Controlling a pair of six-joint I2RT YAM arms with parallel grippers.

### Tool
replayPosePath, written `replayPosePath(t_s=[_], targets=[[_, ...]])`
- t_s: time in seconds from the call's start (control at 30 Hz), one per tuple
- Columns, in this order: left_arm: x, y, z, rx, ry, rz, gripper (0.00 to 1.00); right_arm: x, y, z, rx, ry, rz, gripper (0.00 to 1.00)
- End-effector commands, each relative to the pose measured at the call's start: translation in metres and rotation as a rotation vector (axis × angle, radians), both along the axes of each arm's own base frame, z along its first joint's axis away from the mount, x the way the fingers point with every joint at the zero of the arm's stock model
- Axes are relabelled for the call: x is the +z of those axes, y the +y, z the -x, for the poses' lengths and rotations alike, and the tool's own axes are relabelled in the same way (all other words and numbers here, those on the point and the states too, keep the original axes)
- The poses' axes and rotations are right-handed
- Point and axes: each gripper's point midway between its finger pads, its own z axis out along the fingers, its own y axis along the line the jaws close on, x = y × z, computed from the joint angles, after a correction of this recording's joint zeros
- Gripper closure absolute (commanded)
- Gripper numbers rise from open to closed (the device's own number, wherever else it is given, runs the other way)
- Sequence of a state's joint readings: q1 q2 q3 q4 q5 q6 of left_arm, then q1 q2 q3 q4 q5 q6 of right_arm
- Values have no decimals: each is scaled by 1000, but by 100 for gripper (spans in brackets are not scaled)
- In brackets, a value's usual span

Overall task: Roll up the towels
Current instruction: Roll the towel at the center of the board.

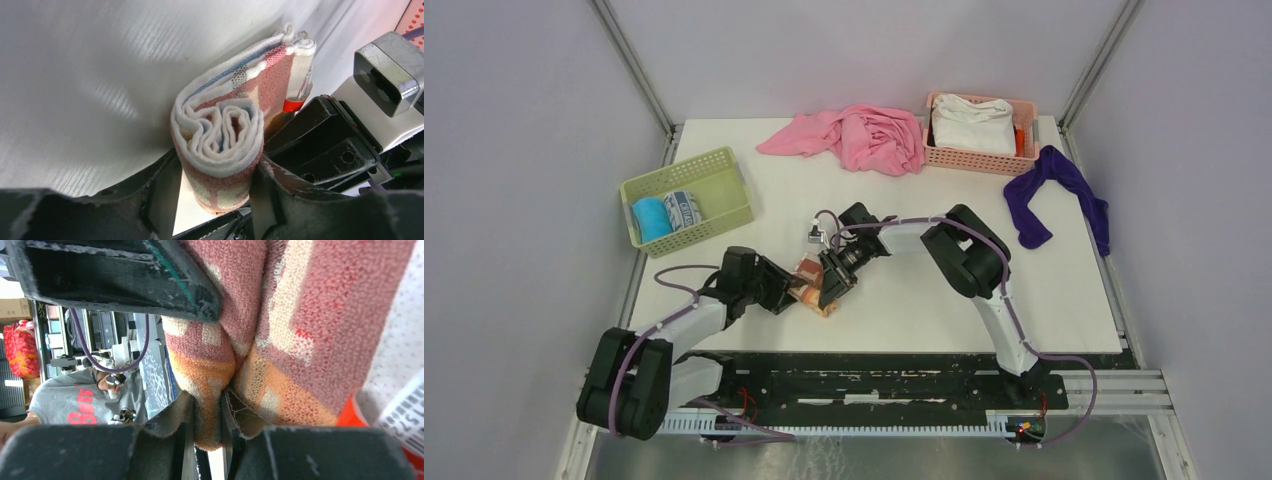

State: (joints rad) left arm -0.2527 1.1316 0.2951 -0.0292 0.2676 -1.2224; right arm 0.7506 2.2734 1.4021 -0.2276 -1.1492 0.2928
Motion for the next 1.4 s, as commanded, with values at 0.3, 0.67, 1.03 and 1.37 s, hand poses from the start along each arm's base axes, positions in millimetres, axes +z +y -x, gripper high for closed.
replayPosePath(t_s=[0.3, 0.67, 1.03, 1.37], targets=[[-31, 11, -2, -60, 105, -144, 62, 22, -36, -39, -153, -455, 221, 51], [-35, 11, 0, -71, 136, -153, 61, 72, -25, -41, -129, -1159, 388, 38], [-34, 11, -1, -66, 137, -150, 60, 47, 8, -19, -11, -1335, 456, 35], [-34, 9, -2, -64, 138, -140, 55, -3, 2, -11, 98, -1286, 551, 40]])
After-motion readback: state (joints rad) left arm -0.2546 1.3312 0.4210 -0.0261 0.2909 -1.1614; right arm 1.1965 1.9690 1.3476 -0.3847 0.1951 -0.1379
